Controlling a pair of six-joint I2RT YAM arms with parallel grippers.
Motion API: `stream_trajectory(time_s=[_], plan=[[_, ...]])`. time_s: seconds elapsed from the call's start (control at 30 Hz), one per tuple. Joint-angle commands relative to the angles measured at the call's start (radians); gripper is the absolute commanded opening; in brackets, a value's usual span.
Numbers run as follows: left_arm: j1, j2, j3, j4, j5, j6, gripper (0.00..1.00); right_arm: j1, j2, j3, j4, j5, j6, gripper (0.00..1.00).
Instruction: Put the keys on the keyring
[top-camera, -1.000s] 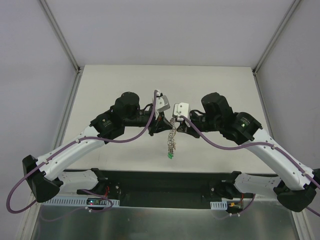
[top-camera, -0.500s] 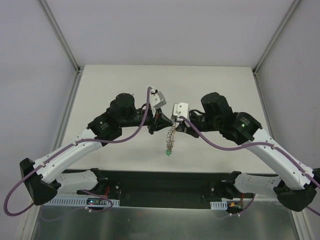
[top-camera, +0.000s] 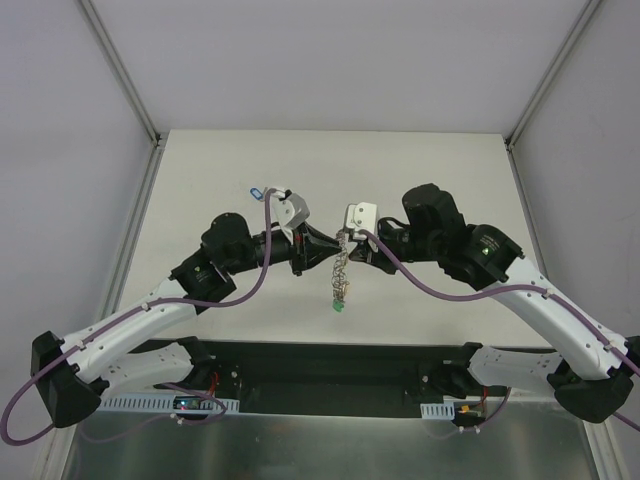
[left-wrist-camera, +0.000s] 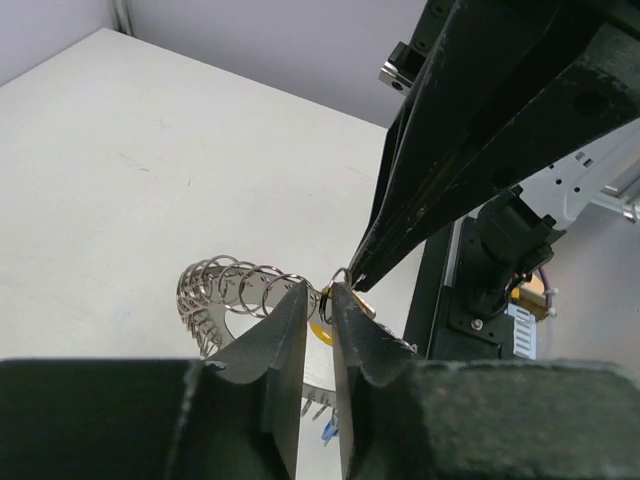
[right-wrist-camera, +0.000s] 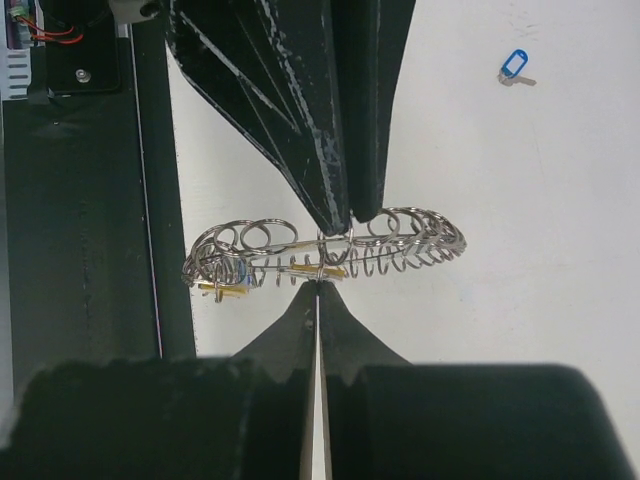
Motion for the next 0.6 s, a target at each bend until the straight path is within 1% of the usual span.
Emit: stream_trajectory(time_s=[0.0,0.07,0.2,0.23,0.33,0.37,0.43,0.47,0.57], plan=[[-0.004,-0.052,-0.041,0.144,-0.056,-0.022,0.23,0.010,-0.010,0.047,0.030,-0.021,0.016,0.01],[-0.002,-0.070,-0.064,0.139,-0.070,-0.021,0.26,0.011,-0.007,0.058,0.018,-0.022,0.017,0.01],[-0.001,-0.099,-0.075,0.096,-0.070,0.005,0.29,0.010,0.004,0.078,-0.014,-0.030,0.005,0.01],[0.002,-0.105,-0.073,0.084,-0.065,0.011,0.31,0.010,0.007,0.081,-0.025,-0.030,0.003,0.01],[0.015,-0.096,-0.052,0.021,0.008,0.054,0.36,0.013,0.014,0.093,-0.051,-0.036,-0.006,0.01],[0.028,-0.092,-0.044,0.006,0.072,0.065,0.39,0.013,0.018,0.101,-0.057,-0.039,-0.010,0.01],[0.044,-0.078,-0.033,-0.013,0.150,0.093,0.43,0.017,0.021,0.107,-0.071,-0.042,-0.015,0.01],[0.062,-0.072,-0.030,-0.016,0.227,0.102,0.45,0.019,0.022,0.107,-0.076,-0.042,-0.018,0.01],[0.074,-0.032,0.006,-0.062,0.335,0.166,0.49,0.022,0.027,0.119,-0.094,-0.044,-0.029,0.01]])
